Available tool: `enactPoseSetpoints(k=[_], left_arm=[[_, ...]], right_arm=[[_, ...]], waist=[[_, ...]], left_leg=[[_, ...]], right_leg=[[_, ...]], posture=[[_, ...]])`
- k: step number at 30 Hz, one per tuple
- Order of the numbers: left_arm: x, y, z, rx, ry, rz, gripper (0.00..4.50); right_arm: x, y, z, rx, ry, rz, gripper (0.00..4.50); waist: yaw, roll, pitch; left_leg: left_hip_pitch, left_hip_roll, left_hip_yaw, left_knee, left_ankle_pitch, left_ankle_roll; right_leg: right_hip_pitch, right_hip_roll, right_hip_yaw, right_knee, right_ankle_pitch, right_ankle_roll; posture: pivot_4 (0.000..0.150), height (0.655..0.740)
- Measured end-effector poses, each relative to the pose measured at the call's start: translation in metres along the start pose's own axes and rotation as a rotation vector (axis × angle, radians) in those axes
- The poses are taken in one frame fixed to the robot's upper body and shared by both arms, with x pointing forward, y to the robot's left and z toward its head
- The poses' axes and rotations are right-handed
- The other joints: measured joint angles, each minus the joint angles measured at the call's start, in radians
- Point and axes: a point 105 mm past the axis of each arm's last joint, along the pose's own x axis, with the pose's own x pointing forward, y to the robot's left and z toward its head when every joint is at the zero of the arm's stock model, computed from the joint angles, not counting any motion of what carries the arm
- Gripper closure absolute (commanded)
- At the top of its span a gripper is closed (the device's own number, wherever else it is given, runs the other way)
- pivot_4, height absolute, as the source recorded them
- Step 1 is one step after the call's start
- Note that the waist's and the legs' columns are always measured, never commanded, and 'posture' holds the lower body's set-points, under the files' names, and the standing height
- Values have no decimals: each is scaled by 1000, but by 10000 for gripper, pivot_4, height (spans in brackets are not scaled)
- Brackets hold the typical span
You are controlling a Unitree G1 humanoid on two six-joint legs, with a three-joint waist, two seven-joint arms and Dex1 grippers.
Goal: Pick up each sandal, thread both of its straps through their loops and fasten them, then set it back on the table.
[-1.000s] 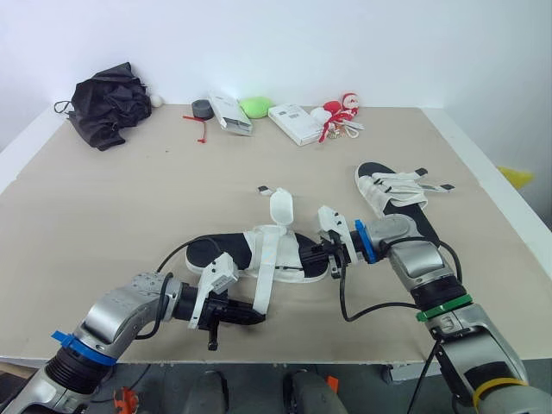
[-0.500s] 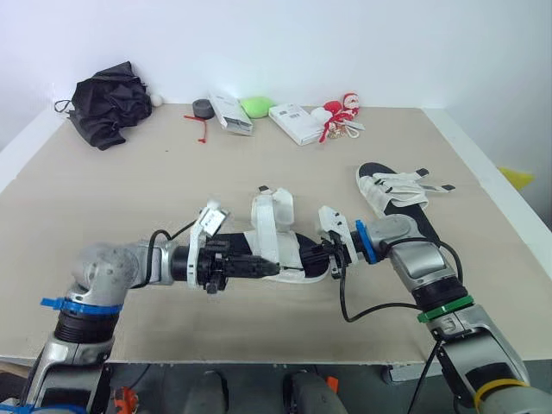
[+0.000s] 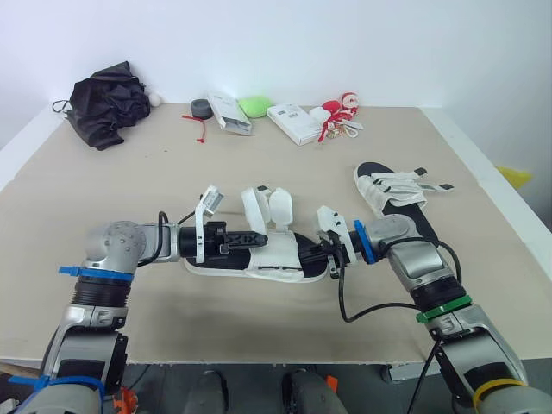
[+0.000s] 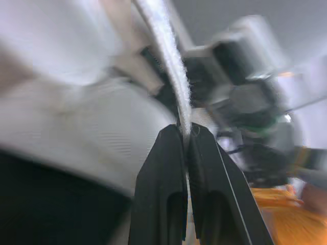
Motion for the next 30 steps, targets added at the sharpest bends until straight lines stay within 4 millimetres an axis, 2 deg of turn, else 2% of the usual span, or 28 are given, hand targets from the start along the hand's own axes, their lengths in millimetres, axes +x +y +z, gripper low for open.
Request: enactPoseSetpoints(k=[1, 4, 5, 6, 9, 21, 22, 25, 26, 28, 29, 30], left_arm=[[0, 1, 0, -1, 1, 1, 39527], [3, -5, 3, 2, 1, -42, 30674], [3, -7, 3, 7, 3, -52, 26399], [3, -10, 3, 16, 9, -65, 18600], [4, -18, 1, 25, 34, -99, 18600], [-4, -13, 8, -28, -22, -85, 18600], [-4, -11, 8, -36, -32, -78, 22241], [-2, -4, 8, -51, -42, -51, 28751], [-3, -2, 8, -54, -42, -35, 34358], [-3, -2, 8, -55, -44, -31, 39751], [-2, -2, 8, -56, -43, -31, 44853], [-1, -2, 7, -59, -42, -34, 44853]], right_arm=[[0, 0, 0, 0, 0, 0, 45000], [0, 0, 0, 0, 1, -2, 45000], [0, 0, 0, 0, 1, -2, 45000], [0, 0, 0, -1, 0, -1, 45000], [0, 0, 0, -1, 0, -2, 45000], [0, -1, 0, -3, -2, -1, 45000], [0, -1, 0, -2, -1, -1, 45000], [0, -1, 0, -3, -2, -1, 45000], [0, -1, 0, -3, -2, 0, 45000], [0, -1, 0, -3, -2, 0, 45000], [0, -1, 0, -3, -2, 0, 45000], [0, -1, 0, -3, -2, 0, 45000]], waist=[[0, 0, 0], [0, 0, 0], [0, 0, 0], [0, 0, 0], [0, 0, 0], [0, 0, 0], [0, 0, 0], [0, 0, 0], [0, 0, 0], [0, 0, 0], [0, 0, 0], [0, 0, 0]], left_leg=[[0, 0, 0, 0, 0, 0], [0, 0, 0, 0, 0, 0], [0, 0, 0, 0, 0, 0], [0, 0, 0, 0, 0, 0], [0, 0, 0, 0, 0, 0], [0, 0, 0, 0, 0, 0], [0, 0, 0, 0, 0, 0], [0, 0, 0, 0, 0, 0], [0, 0, 0, 0, 0, 0], [0, 0, 0, 0, 0, 0], [0, 0, 0, 0, 0, 0], [0, 0, 0, 0, 0, 0]], right_leg=[[0, 0, 0, 0, 0, 0], [0, 0, 0, 0, 0, 0], [0, 0, 0, 0, 0, 0], [0, 0, 0, 0, 0, 0], [0, 0, 0, 0, 0, 0], [0, 0, 0, 0, 0, 0], [0, 0, 0, 0, 0, 0], [0, 0, 0, 0, 0, 0], [0, 0, 0, 0, 0, 0], [0, 0, 0, 0, 0, 0], [0, 0, 0, 0, 0, 0], [0, 0, 0, 0, 0, 0]], posture=[[1500, 7400], [1500, 7400], [1500, 7400], [1500, 7400], [1500, 7400], [1500, 7400], [1500, 7400], [1500, 7400], [1500, 7400], [1500, 7400], [1500, 7400], [1500, 7400]])
